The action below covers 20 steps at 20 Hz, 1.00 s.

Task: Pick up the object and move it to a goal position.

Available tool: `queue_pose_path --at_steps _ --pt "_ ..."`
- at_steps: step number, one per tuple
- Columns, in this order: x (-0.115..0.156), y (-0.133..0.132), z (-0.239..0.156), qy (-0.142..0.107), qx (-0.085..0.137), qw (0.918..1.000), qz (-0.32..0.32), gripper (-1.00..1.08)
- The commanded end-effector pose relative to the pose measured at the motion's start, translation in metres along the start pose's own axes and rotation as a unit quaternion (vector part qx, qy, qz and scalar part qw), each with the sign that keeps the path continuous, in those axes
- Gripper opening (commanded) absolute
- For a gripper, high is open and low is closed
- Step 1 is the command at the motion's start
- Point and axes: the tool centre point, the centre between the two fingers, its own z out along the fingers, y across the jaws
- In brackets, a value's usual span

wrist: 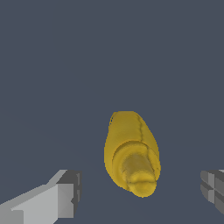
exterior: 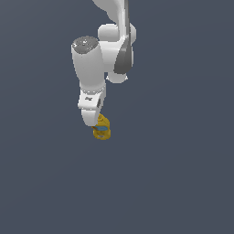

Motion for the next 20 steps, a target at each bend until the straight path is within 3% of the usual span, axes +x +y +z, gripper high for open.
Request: queue_pose_path --at_steps 1,8,9,20 --pt "0.0 -0.001 0.012 0.0 0.0 1.0 -0.001 1.0" --pt "0.0 0.0 0.027 0.0 0.0 1.0 -0.001 1.0" --pt "0.0 0.0 0.027 0.0 0.0 1.0 -0.001 -1.0" --pt "0.0 0.001 0.026 0.0 0.0 1.0 -0.001 -1.0"
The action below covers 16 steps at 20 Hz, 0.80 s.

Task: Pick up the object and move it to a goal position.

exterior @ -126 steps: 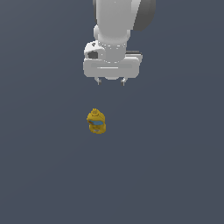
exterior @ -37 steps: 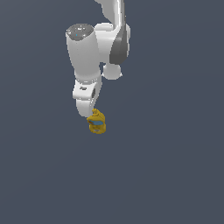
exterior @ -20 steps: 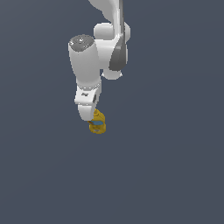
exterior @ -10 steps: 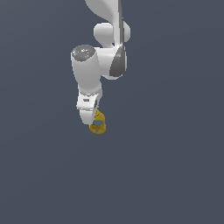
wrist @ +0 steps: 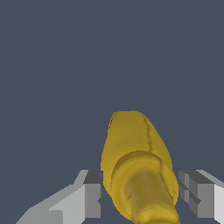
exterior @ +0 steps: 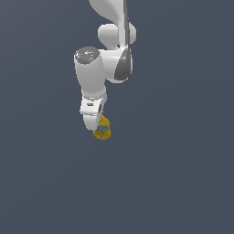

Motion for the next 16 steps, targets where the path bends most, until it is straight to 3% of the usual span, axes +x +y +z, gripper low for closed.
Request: queue_pose_path --at_steps 1,8,16 --pt "0.0 0.0 -0.001 0.0 0.0 1.0 0.0 -1.0" --pt "0.01 0.003 -0.022 0.0 0.0 1.0 0.0 -1.0" --pt "0.037 0.011 -0.078 -0.001 0.0 1.0 0.0 -1.0"
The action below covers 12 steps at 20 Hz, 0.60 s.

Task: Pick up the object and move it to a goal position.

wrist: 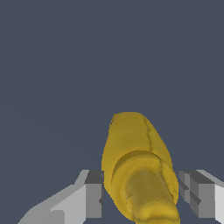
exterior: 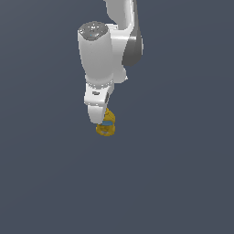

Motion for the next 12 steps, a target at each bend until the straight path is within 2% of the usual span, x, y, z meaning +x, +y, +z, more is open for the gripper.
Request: queue_pose_path --at_steps 1,12 --pt "0.01 0.004 -0.026 0.0 -0.004 1.0 0.0 -1.0" --pt "0.06 0.02 -0.131 0.0 -0.004 1.0 0.0 -1.0"
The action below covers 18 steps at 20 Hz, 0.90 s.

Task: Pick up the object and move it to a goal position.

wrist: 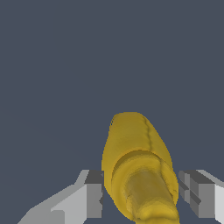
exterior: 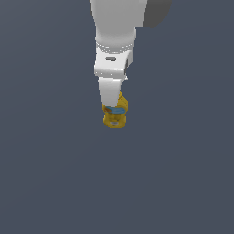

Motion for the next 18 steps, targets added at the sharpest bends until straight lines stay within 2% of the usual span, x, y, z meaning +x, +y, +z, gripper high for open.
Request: queue_pose_path --at_steps 1,18 --pt "0.011 0.004 -0.027 0.0 -0.004 1.0 0.0 -1.0" --pt "0.061 0.023 -0.132 0.001 -0.004 1.0 0.0 -1.0"
